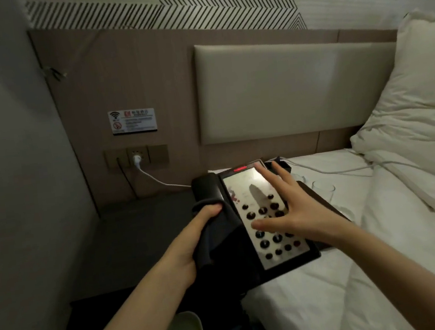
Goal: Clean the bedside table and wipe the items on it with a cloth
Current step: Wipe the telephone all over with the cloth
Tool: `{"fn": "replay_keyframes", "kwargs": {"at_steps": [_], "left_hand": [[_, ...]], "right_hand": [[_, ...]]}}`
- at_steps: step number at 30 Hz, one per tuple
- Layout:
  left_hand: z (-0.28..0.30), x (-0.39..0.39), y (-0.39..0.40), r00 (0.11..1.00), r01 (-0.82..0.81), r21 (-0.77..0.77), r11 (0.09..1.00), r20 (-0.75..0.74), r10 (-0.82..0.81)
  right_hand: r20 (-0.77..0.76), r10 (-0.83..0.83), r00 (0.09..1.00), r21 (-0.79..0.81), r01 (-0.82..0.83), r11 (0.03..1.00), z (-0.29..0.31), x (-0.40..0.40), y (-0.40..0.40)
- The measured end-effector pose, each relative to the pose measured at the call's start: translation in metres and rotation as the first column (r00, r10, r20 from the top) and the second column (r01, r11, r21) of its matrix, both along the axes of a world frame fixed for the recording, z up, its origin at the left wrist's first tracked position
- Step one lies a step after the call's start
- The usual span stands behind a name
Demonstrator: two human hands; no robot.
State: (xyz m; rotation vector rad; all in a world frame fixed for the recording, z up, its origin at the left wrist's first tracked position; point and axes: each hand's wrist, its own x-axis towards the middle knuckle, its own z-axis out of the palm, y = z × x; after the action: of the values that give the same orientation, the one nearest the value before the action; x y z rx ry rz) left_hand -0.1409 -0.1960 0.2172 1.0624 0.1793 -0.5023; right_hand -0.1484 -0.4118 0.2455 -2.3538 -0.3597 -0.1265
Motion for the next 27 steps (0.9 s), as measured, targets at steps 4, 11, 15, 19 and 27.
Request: {"fn": "replay_keyframes", "kwargs": {"at_steps": [4, 11, 15, 19, 27], "left_hand": [[0.017, 0.006, 0.004, 0.997, -0.033, -0.108, 0.994, -0.066, 0.026], [0.031, 0.007, 0.012, 0.993, 0.064, -0.187, 0.980, -0.084, -0.081], [0.034, 0.008, 0.011, 0.995, 0.024, -0.208, 0.978, -0.088, -0.043], [0.038, 0.005, 0.011, 0.996, 0.022, -0.218, 0.976, -0.075, -0.039], [0.055, 0.004, 0.026, 0.998, 0.055, -0.184, 0.981, -0.012, -0.058]], "right_hand": [[0.274, 0.153, 0.949, -0.304, -0.066, 0.950, 0.013, -0.025, 0.008], [0.477, 0.655, 0.586, -0.847, 0.108, 0.521, 0.009, -0.038, 0.023], [0.466, 0.708, 0.531, -0.877, 0.170, 0.450, 0.000, -0.022, 0.014], [0.559, 0.724, 0.404, -0.827, 0.208, 0.522, -0.002, -0.009, 0.012], [0.696, 0.678, 0.235, -0.718, 0.220, 0.661, 0.017, 0.000, 0.028]]}}
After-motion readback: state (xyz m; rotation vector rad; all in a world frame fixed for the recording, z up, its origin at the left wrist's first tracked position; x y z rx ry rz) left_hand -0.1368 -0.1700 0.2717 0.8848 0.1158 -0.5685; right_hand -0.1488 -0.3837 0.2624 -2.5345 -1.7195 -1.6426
